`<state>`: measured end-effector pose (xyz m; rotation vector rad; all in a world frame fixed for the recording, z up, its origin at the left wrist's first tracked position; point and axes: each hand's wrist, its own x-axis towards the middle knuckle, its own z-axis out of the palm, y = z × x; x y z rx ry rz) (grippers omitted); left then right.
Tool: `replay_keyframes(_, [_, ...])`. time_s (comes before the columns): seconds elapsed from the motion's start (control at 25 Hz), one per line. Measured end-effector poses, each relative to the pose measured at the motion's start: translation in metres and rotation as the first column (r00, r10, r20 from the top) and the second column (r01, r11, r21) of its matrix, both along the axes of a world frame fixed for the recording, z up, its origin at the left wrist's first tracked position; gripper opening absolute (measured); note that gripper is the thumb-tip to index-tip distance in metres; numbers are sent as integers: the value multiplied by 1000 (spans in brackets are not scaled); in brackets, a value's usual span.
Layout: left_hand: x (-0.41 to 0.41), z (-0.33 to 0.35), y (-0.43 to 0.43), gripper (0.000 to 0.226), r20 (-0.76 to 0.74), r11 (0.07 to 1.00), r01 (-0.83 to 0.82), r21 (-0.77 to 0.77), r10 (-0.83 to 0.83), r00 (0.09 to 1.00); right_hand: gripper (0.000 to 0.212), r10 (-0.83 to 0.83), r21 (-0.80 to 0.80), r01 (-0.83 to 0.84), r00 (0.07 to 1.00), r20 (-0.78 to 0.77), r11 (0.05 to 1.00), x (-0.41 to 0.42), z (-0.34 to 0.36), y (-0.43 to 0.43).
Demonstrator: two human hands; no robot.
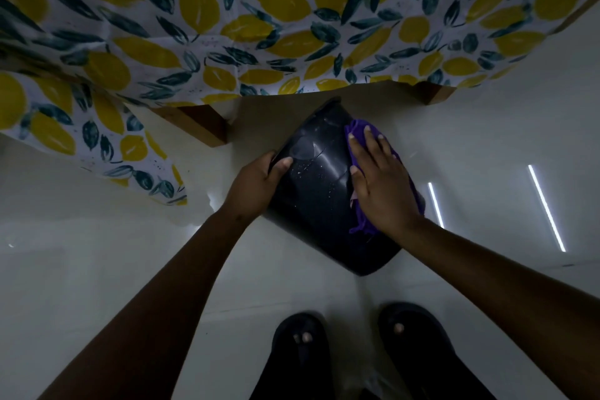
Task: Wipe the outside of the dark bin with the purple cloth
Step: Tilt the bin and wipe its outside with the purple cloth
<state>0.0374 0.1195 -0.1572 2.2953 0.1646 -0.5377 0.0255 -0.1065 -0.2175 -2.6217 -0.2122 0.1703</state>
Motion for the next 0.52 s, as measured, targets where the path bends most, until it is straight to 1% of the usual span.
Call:
replay_keyframes(0.12, [8, -1, -7, 34, 71, 999, 9, 54, -12, 997, 61, 56, -155, -47, 997, 55, 987, -21, 12, 21])
replay_keyframes(0.2, [15, -2, -9, 33, 92, 997, 39, 61, -44, 995, 65, 188, -272, -149, 974, 124, 951, -42, 11, 37])
replay_keyframes(0.24, [17, -2, -11, 31, 94, 997, 49, 56, -54, 994, 67, 245, -314, -194, 960, 134, 929, -51, 10, 40])
replay_keyframes(0.28, [17, -2, -13, 30, 96, 998, 46, 39, -49, 994, 68, 260, -322, -207, 957, 129, 924, -54, 9, 37])
replay_keyframes(0.32, [16, -1, -16, 30, 94, 999, 32, 20, -33, 995, 67, 231, -305, -184, 965, 123, 934, -50, 11, 31])
replay_keyframes(0.36, [13, -2, -18, 32, 93, 1000, 7, 10, -8, 996, 65, 163, -269, -128, 980, 111, 955, -40, 13, 25])
replay_keyframes(0.44, [6, -2, -18, 32, 110, 999, -37, 3, 37, 993, 59, -33, -163, 36, 999, 20, 986, -10, 16, 17])
replay_keyframes(0.48, [5, -2, -18, 32, 120, 999, -43, 0, 42, 992, 58, -100, -106, 97, 995, -25, 990, 0, 17, 15])
replay_keyframes(0.52, [7, 0, -17, 33, 117, 999, -39, 2, 38, 992, 58, -121, -80, 118, 992, -28, 990, 2, 16, 16])
